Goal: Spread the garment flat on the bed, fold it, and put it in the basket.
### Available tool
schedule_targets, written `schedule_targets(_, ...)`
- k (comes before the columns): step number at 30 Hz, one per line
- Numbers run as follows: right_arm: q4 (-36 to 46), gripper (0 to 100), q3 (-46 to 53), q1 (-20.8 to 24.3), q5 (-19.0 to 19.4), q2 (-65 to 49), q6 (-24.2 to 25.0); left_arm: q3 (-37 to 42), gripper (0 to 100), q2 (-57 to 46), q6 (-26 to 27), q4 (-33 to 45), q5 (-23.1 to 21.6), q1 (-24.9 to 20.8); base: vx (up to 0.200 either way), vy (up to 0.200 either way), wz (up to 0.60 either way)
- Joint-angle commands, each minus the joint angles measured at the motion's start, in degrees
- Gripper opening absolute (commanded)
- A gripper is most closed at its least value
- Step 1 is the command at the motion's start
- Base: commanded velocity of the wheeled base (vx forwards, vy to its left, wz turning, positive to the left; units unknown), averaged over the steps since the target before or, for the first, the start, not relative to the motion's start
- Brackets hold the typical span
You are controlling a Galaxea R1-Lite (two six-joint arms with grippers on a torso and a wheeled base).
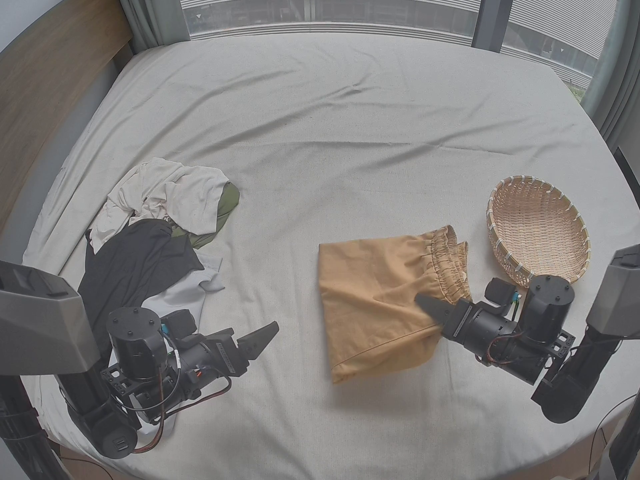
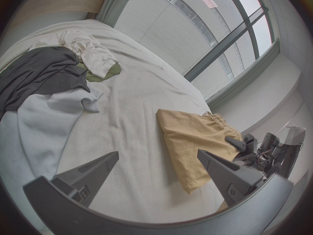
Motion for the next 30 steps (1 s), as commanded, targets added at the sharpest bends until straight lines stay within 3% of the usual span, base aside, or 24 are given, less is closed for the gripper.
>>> schedule_targets(1,-0.01,0,-0.03,3.94,0.54,-7.93,-0.37,0.29,100,-1.74,-0.01,-0.01,0.22,-0.4,0.0,0.0,0.0)
schedule_targets(6,0.08,0,-0.38,8.51,0.45,-10.56,-1.07,0.02,100,-1.83,-0.01,-0.01,0.22,-0.32,0.0,0.0,0.0)
schedule_targets(17,3.25,0,-7.5,7.46,1.51,-13.02,-3.62,-0.06,100,-2.79,0.08,-0.01,1.1,-0.32,0.0,0.0,0.0)
schedule_targets(23,8.61,0,-12.77,4.55,1.51,-15.57,-4.32,0.02,100,-2.79,0.08,-0.01,1.1,-0.32,0.0,0.0,0.0)
schedule_targets(30,16.25,0,-19.1,-7.05,1.33,-17.77,-8.28,0.29,100,-2.79,-0.01,-0.01,1.19,-0.4,0.0,0.0,0.0)
